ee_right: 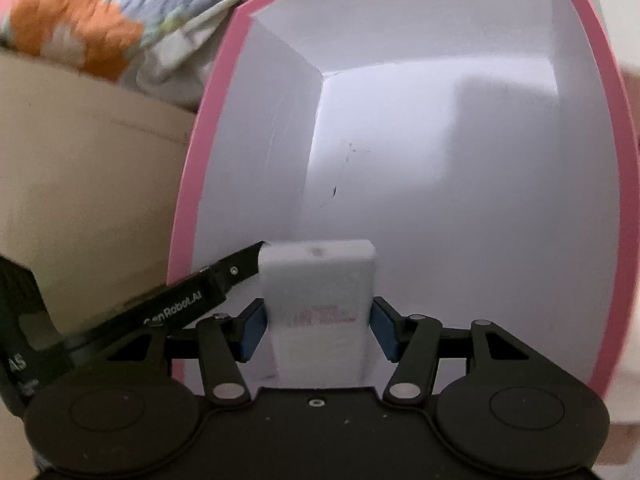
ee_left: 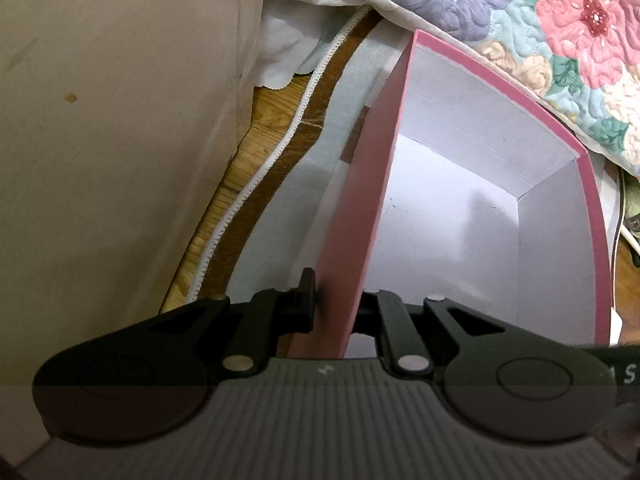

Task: Organize rigid objects
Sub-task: 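Carry the power bank into the pink box and open the right tool, then move the right tool back to the pile and grasp a plain white power bank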

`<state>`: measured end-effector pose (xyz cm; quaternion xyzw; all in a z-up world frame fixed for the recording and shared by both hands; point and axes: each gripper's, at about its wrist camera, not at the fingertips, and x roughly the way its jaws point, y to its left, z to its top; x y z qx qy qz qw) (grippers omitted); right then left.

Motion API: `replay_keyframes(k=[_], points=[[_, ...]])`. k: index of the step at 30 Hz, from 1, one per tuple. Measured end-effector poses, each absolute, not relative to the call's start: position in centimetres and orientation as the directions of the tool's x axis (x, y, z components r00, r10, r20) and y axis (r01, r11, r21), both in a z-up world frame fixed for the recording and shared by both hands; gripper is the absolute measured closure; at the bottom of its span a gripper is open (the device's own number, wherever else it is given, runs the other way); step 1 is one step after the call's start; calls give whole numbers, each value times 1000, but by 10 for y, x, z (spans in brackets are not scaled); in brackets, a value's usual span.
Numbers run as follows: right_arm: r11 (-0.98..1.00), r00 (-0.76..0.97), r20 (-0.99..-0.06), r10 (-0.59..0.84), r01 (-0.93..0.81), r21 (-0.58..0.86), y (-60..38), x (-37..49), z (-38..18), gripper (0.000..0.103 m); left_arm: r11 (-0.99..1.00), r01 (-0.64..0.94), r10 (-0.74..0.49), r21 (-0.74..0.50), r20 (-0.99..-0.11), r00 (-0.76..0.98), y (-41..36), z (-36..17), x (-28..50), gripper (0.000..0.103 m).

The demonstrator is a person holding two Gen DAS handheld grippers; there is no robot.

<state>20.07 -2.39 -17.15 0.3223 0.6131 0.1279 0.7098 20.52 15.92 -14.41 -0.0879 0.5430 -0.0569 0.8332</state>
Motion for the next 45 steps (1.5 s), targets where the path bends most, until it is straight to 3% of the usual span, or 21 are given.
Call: replay_keyframes(k=[2,4,6,15,23,26,31,40,45], points=[[713,205,-767,608,284,641,-32,199,-185,43,979,0,-187,-205,-893,408,159,-144,205,93],[726,233,-778,583,281,628,-32,198,-187,56,979,4,-189,-206,-893,409,159,-143,204,93],[721,233,-767,598,263,641,-30,198,-184,63,979,6,-187,-202,-893,410,158,-144,203,93],[837,322,-789,524,-26,546,-54,151,-83,62,985,35,-166,-167,-893,419,154,-143,204,94],[956,363,-908,211,-271,114,-124,96,-51,58,989,48,-149,-142,-892,426,150,-143,203,95],[934,311,-928,205,-346,90,-139,81,-68,55,989,49,-149,-141,-893,425,150,-143,204,95],[843,270,-953,138,-537,-30,-128,69,-110,38,989,51,-149,-141,-893,425,151,-143,204,95],[800,203,-970,133,-600,-16,-119,88,-158,36,989,92,-141,-112,-892,429,147,-141,202,96],[753,170,-980,106,-658,-33,-107,96,-177,29,989,101,-144,-110,-889,435,146,-143,200,96]])
